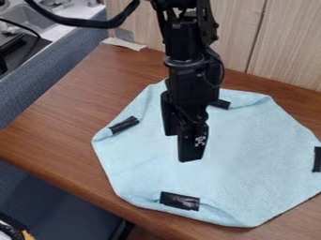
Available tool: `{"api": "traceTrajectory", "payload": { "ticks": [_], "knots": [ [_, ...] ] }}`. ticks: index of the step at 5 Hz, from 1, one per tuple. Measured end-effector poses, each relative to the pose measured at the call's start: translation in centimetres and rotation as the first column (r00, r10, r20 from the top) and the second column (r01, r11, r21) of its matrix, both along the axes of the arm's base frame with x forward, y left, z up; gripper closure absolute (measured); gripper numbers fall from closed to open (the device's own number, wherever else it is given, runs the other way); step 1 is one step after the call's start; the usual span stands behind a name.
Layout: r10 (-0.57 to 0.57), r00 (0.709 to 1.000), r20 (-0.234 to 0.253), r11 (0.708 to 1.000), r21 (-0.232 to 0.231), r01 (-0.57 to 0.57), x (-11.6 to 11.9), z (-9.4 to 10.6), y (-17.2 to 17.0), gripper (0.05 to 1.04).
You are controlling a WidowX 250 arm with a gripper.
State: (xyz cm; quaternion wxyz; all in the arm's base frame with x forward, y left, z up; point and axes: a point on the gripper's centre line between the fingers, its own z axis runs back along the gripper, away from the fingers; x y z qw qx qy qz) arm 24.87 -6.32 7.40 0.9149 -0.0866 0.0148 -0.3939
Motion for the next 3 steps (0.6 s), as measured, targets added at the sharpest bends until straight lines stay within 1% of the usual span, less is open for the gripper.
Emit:
{"api": "traceTrajectory", "payload": {
  "ticks": [1,2,3],
  "knots": [
    [0.015,0.999,-0.029,1.000,0.006,-0.015,-0.2,-0.7,0.0,0.083],
    [0.119,0.992,-0.031,0.993,0.020,-0.119,0.6,-0.2,-1.1,0.083],
    [0.155,0.987,0.035,0.986,0.054,-0.157,1.4,-0.2,-2.0,0.083]
  ]
}}
